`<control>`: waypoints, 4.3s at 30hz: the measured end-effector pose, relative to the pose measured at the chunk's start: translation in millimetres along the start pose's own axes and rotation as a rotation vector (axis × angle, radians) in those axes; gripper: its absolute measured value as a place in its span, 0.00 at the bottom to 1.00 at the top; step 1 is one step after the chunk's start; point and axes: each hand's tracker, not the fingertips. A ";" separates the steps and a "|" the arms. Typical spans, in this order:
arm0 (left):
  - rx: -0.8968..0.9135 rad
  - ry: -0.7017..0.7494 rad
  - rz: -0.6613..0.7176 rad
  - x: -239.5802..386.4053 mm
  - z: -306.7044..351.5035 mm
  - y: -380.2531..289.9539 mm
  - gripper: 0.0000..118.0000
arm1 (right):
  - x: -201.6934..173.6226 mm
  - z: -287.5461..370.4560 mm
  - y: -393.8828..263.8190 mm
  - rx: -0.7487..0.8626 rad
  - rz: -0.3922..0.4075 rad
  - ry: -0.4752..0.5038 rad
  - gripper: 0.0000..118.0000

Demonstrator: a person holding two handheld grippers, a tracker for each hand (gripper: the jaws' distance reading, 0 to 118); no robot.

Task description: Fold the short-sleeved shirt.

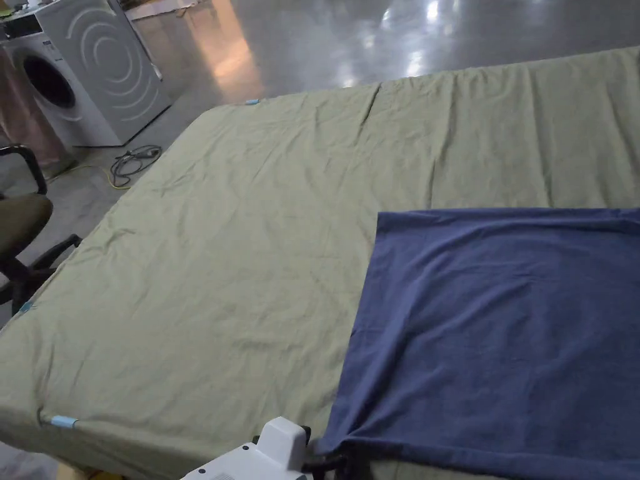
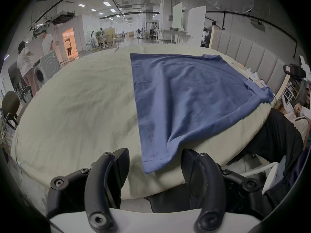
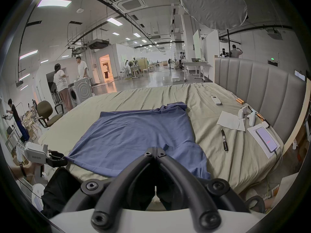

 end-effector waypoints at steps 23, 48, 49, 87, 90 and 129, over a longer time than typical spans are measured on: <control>-0.168 0.009 -0.163 35.1 -38.8 39.2 0.11 | 76.4 -22.1 -26.0 -0.197 -0.143 -0.133 0.53; 0.084 -0.073 0.072 40.7 32.3 69.8 0.08 | 126.9 -89.3 -38.1 -0.227 -0.137 0.073 0.02; 0.106 -0.083 0.073 39.6 34.6 78.1 0.08 | 125.1 -88.4 -30.0 -0.199 -0.130 0.072 0.02; 0.560 0.111 0.120 76.8 120.4 163.1 0.78 | 43.2 -76.7 30.1 0.106 0.016 -0.051 0.58; 0.622 0.179 0.064 100.2 140.8 137.3 0.39 | 31.1 -53.4 12.7 0.114 0.016 -0.047 0.40; -0.062 0.171 0.226 2.1 -143.9 141.3 0.24 | 31.4 -49.3 -20.2 -0.076 0.028 -0.054 0.00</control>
